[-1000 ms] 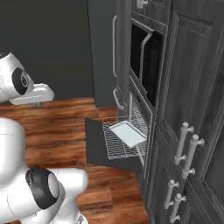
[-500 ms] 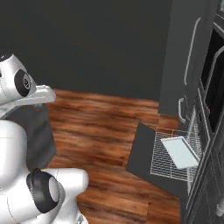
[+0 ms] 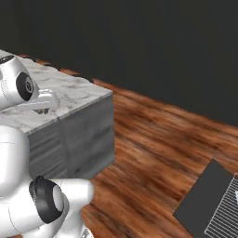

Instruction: Take the baked cake out of the oven and place it on the plate for cooling. Then close the oven door.

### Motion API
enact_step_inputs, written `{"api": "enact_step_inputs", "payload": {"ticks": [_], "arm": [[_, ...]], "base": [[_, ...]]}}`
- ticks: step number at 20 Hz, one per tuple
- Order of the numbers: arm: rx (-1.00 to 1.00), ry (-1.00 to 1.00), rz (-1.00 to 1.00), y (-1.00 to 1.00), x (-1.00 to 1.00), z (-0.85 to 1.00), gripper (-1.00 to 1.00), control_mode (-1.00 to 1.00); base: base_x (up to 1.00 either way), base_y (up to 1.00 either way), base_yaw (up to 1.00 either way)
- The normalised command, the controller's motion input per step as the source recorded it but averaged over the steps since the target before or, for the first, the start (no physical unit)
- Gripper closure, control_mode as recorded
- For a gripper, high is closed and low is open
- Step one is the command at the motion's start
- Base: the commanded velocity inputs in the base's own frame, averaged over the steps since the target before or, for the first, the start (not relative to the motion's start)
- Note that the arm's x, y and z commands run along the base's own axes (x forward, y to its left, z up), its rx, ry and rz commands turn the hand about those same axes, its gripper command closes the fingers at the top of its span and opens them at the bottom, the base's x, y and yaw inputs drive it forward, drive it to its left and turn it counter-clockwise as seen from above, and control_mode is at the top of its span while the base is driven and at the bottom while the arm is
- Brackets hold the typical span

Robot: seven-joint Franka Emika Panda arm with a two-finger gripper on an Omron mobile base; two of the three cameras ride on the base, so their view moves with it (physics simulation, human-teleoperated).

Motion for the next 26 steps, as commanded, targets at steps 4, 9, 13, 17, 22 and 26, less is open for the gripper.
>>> {"api": "enact_step_inputs", "payload": {"ticks": [4, 9, 13, 17, 22, 26], "arm": [[0.00, 0.00, 0.00, 0.00, 0.00, 0.00, 1.00, 1.00], [0.00, 0.00, 0.00, 0.00, 0.00, 0.00, 1.00, 1.00], [0.00, 0.00, 0.00, 0.00, 0.00, 0.00, 1.00, 1.00], [0.00, 0.00, 0.00, 0.00, 0.00, 0.00, 1.00, 1.00], [0.00, 0.00, 0.00, 0.00, 0.00, 0.00, 1.00, 1.00], [0.00, 0.00, 0.00, 0.00, 0.00, 0.00, 1.00, 1.00]], "base": [[0.11, 0.32, 0.65], [0.59, 0.18, 0.55], [0.64, 0.13, 0.49], [0.54, 0.05, 0.41], [0.44, 0.00, 0.31], [0.32, 0.00, 0.25]]}}
